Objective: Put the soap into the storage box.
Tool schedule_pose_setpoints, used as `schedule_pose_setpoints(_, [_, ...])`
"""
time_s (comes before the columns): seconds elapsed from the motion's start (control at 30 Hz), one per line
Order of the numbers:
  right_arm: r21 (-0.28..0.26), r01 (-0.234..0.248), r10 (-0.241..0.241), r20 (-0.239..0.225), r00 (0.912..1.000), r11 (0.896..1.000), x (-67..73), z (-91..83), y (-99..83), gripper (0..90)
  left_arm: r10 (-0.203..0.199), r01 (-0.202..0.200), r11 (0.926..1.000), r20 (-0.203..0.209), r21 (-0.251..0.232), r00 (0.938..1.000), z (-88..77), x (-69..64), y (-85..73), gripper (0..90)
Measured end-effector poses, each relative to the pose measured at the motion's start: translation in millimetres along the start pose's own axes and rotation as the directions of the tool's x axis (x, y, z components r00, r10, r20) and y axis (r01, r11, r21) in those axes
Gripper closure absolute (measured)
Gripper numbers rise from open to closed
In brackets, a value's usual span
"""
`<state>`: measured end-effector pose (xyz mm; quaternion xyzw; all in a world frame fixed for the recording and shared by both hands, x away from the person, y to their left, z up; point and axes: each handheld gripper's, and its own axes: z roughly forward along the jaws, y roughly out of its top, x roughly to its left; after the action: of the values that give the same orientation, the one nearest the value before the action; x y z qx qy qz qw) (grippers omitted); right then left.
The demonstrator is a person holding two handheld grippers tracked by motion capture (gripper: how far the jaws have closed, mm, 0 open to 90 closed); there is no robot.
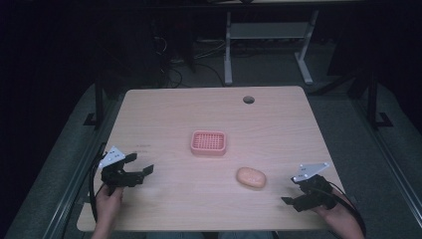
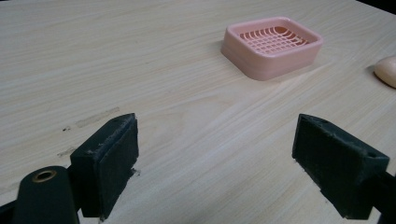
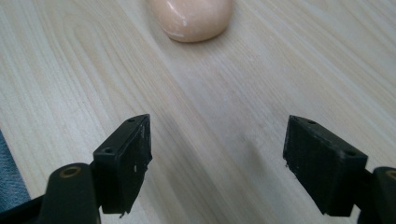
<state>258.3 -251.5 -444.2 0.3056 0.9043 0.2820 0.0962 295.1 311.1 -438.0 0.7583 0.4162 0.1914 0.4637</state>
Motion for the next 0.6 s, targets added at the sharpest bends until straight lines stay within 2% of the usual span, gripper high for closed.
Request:
schedule_pose_setpoints(0.4, [0.036, 0.054, -0.054, -0.011, 0.9985, 0.998, 2.6, 4.3, 25.2, 22.1, -0.001, 0.001, 1.0, 0.0, 0.0, 1.0, -1.1, 1.0, -0.6, 14.2])
schedule_pose_setpoints(0.5, [0.043, 0.062, -0.062, -0.006, 0.9981, 0.997, 2.3, 4.8, 32.1, 21.9, -0.011, 0.011, 0.9999, 0.0, -0.007, 0.9999, -1.1, 0.7, -0.9, 14.2])
schedule_pose_setpoints(0.6, [0.054, 0.087, -0.087, -0.004, 0.9962, 0.995, 1.1, 4.9, 39.3, 21.9, -0.007, 0.007, 1.0, 0.002, -0.002, 1.0, -1.2, 1.2, -1.1, 14.2])
